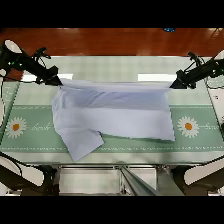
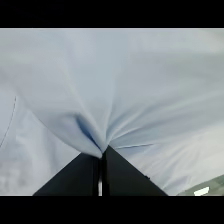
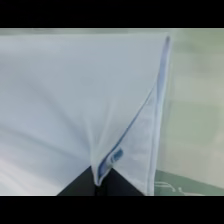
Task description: Fold the shirts.
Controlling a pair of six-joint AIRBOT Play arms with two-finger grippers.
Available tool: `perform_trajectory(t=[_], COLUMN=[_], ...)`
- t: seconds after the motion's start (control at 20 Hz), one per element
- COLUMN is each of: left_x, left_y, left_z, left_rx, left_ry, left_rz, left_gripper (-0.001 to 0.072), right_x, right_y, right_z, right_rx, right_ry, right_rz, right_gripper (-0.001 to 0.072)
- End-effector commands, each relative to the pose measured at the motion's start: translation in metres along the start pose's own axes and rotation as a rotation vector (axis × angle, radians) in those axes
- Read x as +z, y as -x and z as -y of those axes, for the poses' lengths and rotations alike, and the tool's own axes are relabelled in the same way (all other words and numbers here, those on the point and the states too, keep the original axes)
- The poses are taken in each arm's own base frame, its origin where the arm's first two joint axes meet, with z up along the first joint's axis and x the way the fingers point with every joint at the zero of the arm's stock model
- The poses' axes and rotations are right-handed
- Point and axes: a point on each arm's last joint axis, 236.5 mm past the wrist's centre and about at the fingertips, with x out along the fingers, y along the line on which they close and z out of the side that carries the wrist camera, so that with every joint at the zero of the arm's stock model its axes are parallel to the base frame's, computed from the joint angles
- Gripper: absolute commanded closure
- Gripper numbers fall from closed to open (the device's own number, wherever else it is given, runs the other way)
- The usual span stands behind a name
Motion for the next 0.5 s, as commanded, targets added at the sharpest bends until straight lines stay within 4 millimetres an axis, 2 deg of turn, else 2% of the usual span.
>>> perform_trajectory(t=[0.0,0.1,0.2,0.25,0.3,0.35,0.45], left_x=[-0.044,-0.054,-0.051,-0.048,-0.048,-0.048,-0.048], left_y=[-0.024,-0.034,-0.036,-0.037,-0.038,-0.037,-0.029], left_z=[-0.017,-0.026,-0.027,-0.027,-0.026,-0.027,-0.028], left_rx=[0.033,0.054,0.057,0.061,0.063,0.068,0.07], left_ry=[0.02,0.032,0.038,0.053,0.049,0.048,0.061], left_rz=[-0.174,-0.206,-0.19,-0.18,-0.181,-0.181,-0.169], left_gripper=[0.0684,0.0684,0.0677,0.0554,0.0286,0.0198,0.0198], right_x=[-0.034,-0.046,-0.048,-0.044,-0.041,-0.04,-0.04], right_y=[-0.02,-0.027,-0.033,-0.036,-0.036,-0.034,-0.018], right_z=[0.019,0.028,0.031,0.031,0.029,0.024,0.021], right_rx=[-0.039,-0.062,-0.063,-0.06,-0.052,-0.034,-0.06], right_ry=[-0.036,-0.048,-0.058,-0.08,-0.102,-0.087,-0.069], right_rz=[-0.124,-0.164,-0.167,-0.147,-0.133,-0.126,-0.094], right_gripper=[0.0693,0.0692,0.0692,0.0631,0.0424,0.03,0.0298])
